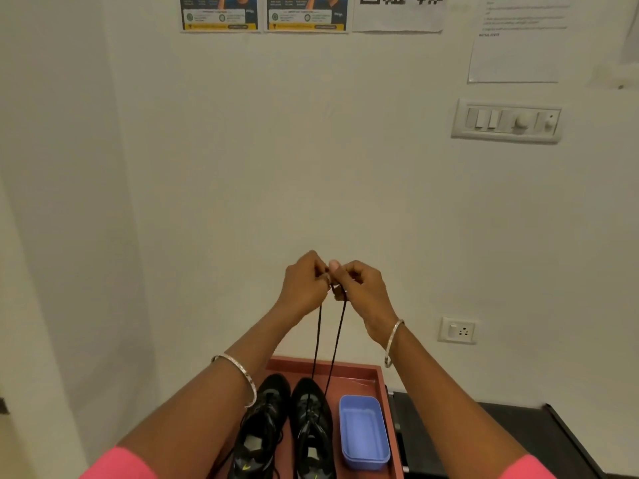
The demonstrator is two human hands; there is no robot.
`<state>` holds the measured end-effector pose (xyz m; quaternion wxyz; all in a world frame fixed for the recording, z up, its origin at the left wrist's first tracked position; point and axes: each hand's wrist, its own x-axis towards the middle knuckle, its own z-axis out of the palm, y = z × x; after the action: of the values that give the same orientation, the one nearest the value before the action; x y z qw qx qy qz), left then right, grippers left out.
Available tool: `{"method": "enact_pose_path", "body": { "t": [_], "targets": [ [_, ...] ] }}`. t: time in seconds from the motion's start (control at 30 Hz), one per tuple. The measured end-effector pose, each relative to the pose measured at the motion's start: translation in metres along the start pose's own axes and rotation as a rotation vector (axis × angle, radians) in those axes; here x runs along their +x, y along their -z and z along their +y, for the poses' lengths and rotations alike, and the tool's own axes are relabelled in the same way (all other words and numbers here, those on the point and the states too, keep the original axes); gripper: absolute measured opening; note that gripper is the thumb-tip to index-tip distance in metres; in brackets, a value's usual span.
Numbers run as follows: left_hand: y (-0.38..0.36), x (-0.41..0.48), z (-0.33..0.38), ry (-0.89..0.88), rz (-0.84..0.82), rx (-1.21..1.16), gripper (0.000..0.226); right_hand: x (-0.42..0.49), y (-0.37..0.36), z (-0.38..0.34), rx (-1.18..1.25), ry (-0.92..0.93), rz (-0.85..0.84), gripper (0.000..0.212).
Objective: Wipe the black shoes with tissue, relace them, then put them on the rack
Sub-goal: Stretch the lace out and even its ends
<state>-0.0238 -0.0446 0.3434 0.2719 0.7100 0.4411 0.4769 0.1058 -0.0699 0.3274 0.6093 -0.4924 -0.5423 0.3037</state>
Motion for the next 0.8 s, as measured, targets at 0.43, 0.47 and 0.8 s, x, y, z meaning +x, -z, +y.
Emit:
{"method": "enact_pose_path", "body": {
  "t": [0.43, 0.47, 0.8],
  "targets": [
    [0.016, 0.027, -0.001, 0.598, -0.142, -0.641, 0.013, 0.007, -0.002, 0.015, -0.815, 0.722, 0.189, 0.007],
    [0.015, 0.028, -0.003, 0.602, -0.149, -0.634, 0.011, 0.008, -0.002, 0.017, -0.853, 0.725, 0.197, 0.006],
    [0.077, 0.012, -0.149, 0.788, 0.317, -0.931, 0.029, -0.016, 0.118, 0.144, -0.249, -0.334, 0.415, 0.017]
  ]
}}
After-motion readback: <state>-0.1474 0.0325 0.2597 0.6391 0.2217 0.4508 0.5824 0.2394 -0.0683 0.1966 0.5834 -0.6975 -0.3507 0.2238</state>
